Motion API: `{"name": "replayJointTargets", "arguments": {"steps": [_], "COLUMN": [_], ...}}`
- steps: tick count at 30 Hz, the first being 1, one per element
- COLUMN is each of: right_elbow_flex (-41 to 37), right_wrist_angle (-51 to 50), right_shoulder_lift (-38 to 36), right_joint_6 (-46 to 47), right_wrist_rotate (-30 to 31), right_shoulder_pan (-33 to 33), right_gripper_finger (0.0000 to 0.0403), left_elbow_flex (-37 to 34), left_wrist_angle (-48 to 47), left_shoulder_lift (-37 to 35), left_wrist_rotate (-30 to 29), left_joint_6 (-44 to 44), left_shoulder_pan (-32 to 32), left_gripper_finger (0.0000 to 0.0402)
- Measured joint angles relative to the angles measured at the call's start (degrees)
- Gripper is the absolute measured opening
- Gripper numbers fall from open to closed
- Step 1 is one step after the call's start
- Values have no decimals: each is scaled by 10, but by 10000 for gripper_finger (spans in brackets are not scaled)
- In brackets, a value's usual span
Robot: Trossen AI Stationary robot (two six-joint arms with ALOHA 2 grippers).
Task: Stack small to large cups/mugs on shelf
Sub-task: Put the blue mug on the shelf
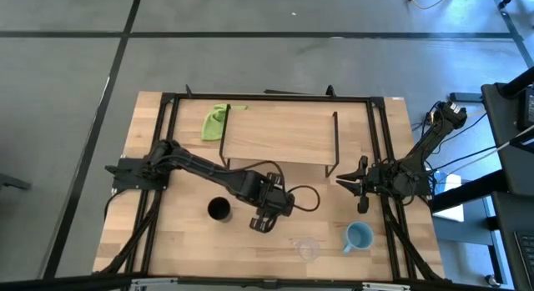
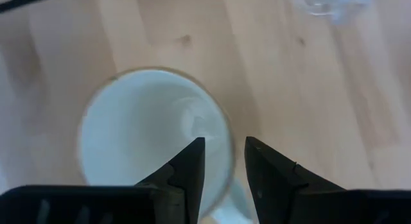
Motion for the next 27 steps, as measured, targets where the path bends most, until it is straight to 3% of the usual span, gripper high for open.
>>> {"name": "replayJointTargets", "arguments": {"steps": [14, 27], "right_elbow_flex": [0, 0], "right_wrist_angle": [0, 0], "right_shoulder_lift": [0, 0], "right_joint_6": [1, 0], "right_wrist_rotate": [0, 0], "right_shoulder_pan": [0, 0], "right_gripper_finger": [72, 72], "left_elbow_flex": [-2, -57], "left_wrist_angle": [7, 42], "left_shoulder_lift": [0, 0], "left_wrist_rotate": [6, 21], "left_joint_6": [-4, -8], "left_shoulder_pan": [10, 7], "left_gripper_finger": [106, 105]}}
